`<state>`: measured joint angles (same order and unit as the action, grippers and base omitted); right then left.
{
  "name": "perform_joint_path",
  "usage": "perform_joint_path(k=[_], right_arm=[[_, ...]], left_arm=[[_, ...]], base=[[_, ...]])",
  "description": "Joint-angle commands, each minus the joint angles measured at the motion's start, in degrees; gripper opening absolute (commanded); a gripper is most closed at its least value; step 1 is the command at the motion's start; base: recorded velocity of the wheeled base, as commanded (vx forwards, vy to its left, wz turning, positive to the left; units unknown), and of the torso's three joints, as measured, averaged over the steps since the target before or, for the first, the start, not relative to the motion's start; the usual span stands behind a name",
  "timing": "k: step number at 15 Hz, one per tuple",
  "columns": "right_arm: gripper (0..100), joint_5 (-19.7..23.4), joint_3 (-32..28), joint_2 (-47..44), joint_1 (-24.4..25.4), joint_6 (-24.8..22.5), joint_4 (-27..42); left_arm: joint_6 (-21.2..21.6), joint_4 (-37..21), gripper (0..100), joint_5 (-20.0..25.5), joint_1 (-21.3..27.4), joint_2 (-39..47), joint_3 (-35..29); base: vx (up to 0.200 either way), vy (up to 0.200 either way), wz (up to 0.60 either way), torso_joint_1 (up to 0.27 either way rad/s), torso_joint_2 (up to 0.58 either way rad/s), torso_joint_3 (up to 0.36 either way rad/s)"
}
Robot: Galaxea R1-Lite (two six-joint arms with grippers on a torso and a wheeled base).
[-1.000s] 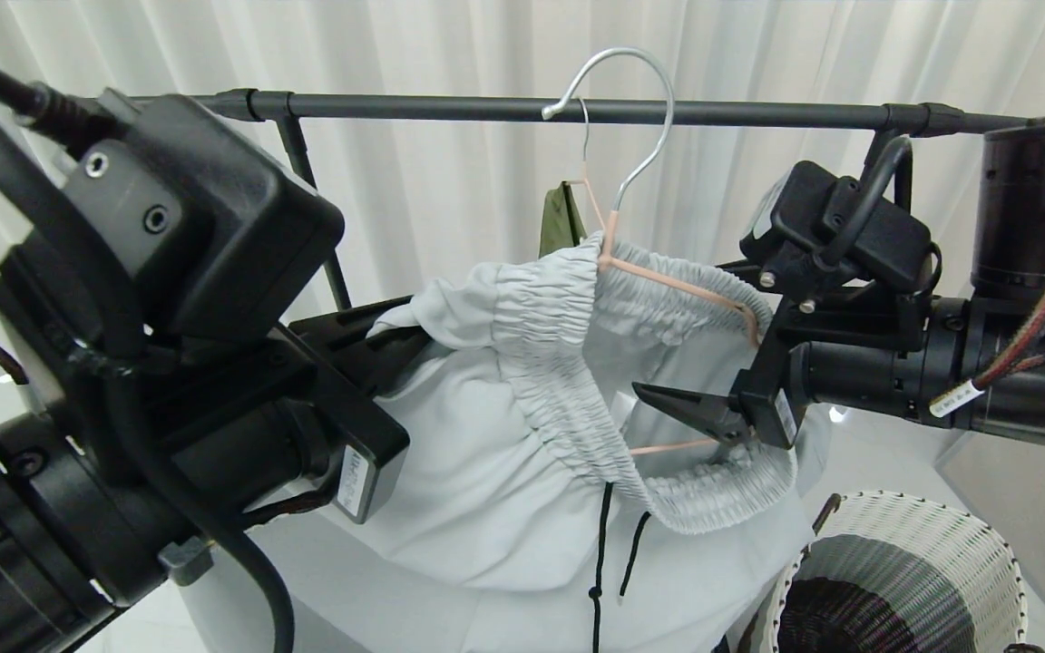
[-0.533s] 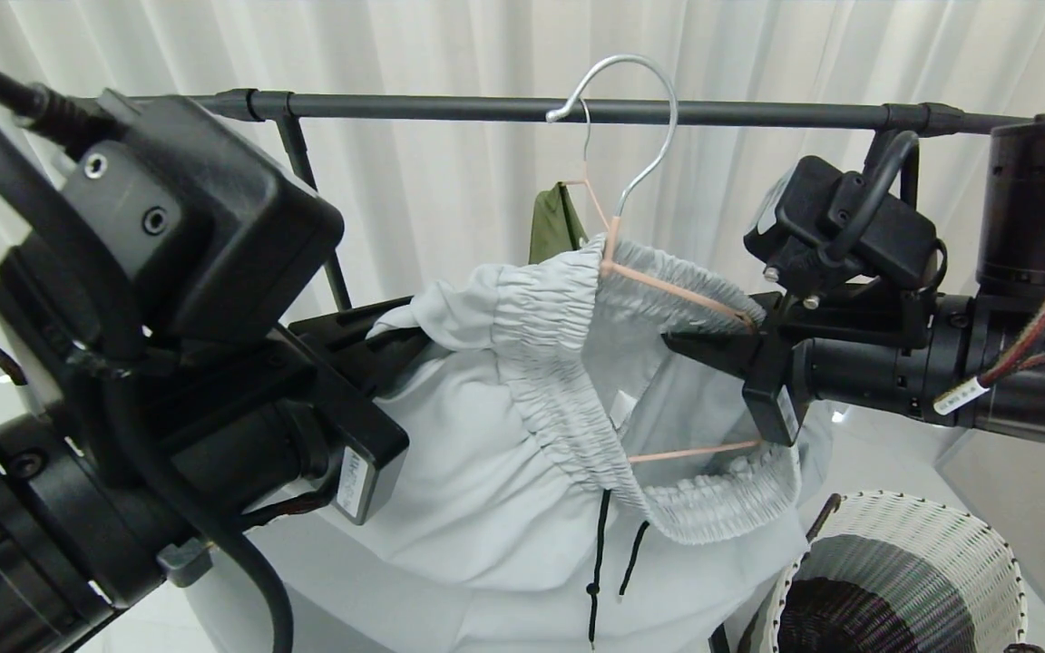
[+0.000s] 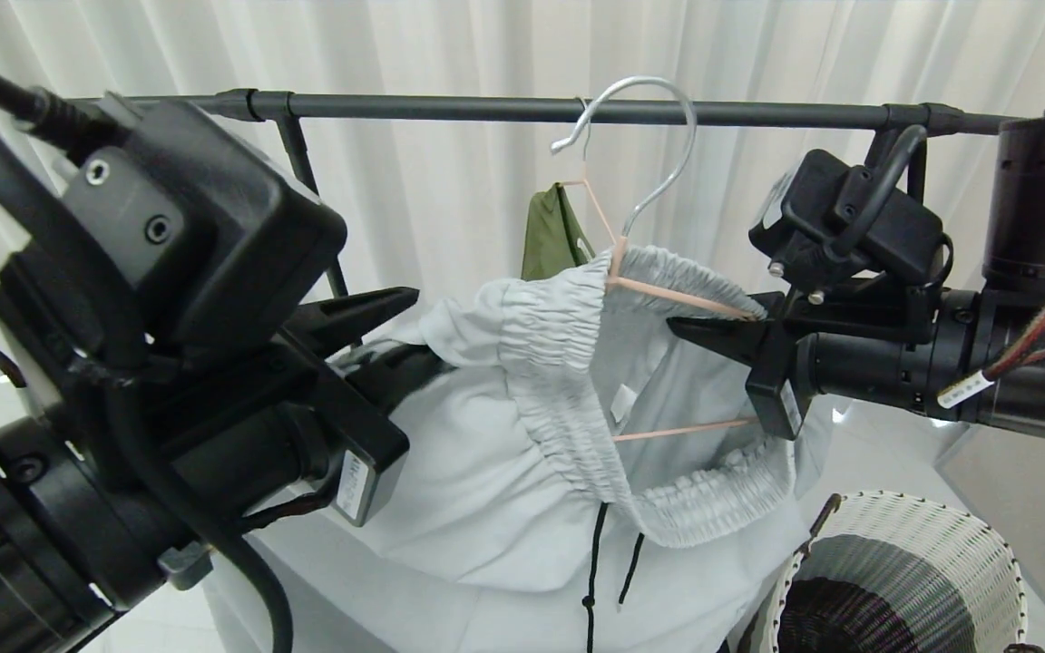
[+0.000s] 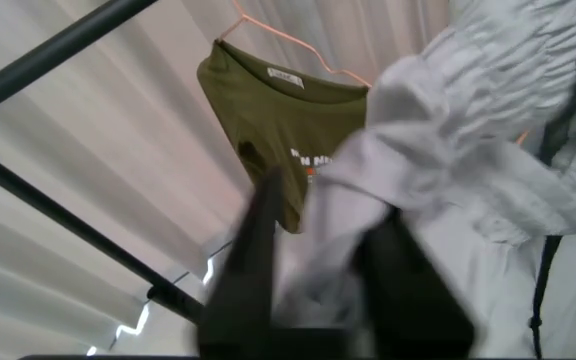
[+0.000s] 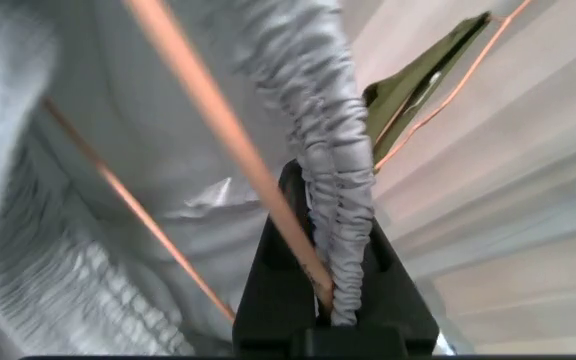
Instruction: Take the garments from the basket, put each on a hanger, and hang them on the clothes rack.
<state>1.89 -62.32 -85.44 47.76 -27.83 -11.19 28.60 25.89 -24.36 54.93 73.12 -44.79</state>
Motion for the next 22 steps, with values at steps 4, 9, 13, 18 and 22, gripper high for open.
perform_joint_path(k=[4,9,13,18,22], right_arm=[[0,0.84,0.44,3.18,-0.13,-5.92,-2.61],[0,0.31,0.79,5.73,-3.2,-6.27,-2.34],[0,0.48,0.71,6.87,-7.42,-6.27,-2.43],[0,0.4,0.88,8.54,-8.3,-6.09,-2.17],[0,0.75,0.88,9.15,-8.3,-5.66,-2.17]], left_arm=[[0.14,-0.14,100,0.01,0.0,-2.72,4.27],[0.23,-0.14,100,0.01,0.0,-7.2,7.43],[0.32,-0.14,100,0.01,0.0,-9.05,9.72],[-2.67,-0.14,100,0.01,-5.1,-10.54,19.56],[-12.16,-0.14,100,1.94,-12.3,-5.62,20.88]], base=[[0.0,0.0,0.0,0.0,0.0,0.0],[0.0,0.0,0.0,0.0,0.0,0.0],[0.0,0.0,0.0,0.0,0.0,0.0],[0.0,0.0,0.0,0.0,0.0,0.0],[0.0,0.0,0.0,0.0,0.0,0.0]])
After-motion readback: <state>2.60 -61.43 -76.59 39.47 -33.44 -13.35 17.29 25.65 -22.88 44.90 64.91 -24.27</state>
